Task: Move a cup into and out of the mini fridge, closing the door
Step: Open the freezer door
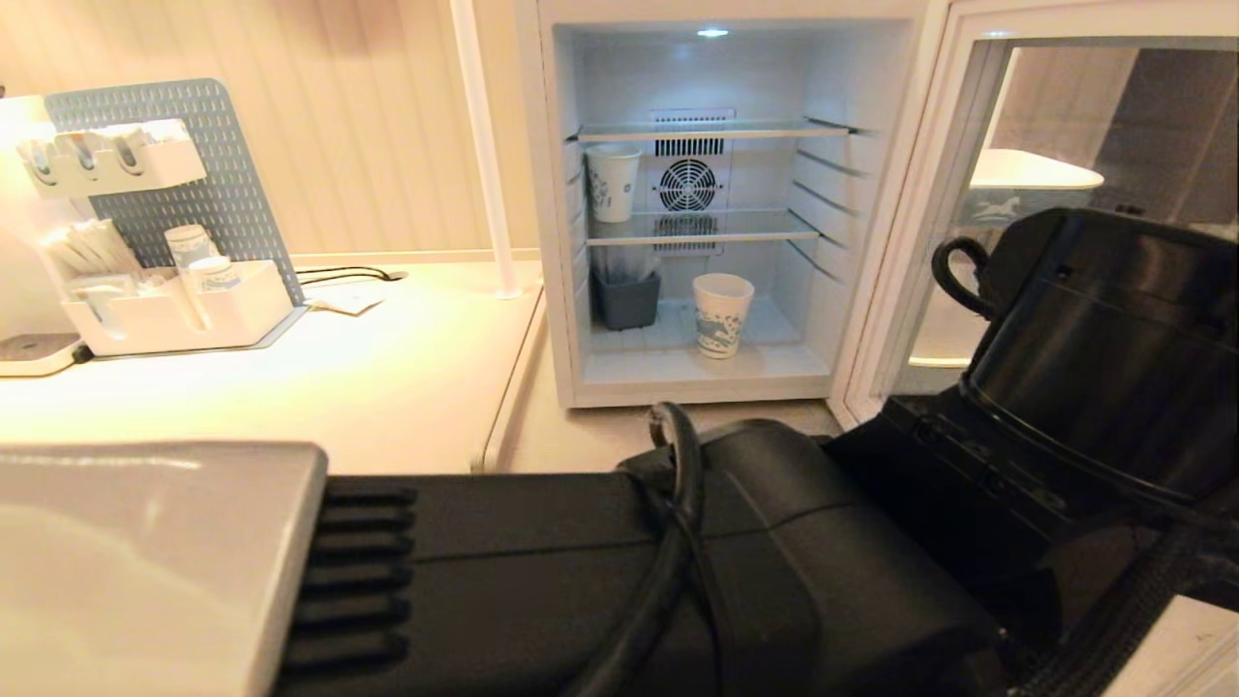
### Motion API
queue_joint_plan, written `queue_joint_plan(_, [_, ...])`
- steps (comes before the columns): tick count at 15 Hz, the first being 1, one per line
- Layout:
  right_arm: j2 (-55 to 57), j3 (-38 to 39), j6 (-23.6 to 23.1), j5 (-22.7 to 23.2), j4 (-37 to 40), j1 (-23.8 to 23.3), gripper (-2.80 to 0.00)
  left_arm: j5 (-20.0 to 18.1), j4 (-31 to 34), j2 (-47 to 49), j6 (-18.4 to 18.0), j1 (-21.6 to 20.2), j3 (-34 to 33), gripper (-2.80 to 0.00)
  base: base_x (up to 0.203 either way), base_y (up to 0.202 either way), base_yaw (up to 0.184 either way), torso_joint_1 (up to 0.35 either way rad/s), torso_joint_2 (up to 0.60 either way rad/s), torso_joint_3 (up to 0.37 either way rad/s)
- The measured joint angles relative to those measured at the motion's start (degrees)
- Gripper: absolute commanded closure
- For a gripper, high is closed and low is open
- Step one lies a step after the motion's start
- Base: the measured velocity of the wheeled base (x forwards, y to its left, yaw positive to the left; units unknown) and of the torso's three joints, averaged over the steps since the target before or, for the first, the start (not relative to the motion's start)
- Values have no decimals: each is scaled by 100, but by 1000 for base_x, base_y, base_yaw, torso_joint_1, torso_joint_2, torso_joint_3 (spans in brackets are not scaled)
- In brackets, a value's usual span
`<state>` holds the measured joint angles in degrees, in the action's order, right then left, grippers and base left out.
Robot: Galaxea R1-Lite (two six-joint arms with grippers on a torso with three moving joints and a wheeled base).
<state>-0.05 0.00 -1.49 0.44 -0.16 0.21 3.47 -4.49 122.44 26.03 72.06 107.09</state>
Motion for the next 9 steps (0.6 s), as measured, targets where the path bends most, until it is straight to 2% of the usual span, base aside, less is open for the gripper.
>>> queue_joint_plan(6, [0, 0, 1, -2, 0, 0, 0, -111, 0, 129, 88, 163, 230, 0, 0, 0, 0, 0, 0, 0])
queue_joint_plan(9, [0, 0, -2, -4, 3, 0, 0, 79, 16, 60, 45, 65, -111, 0, 0, 0, 0, 0, 0, 0])
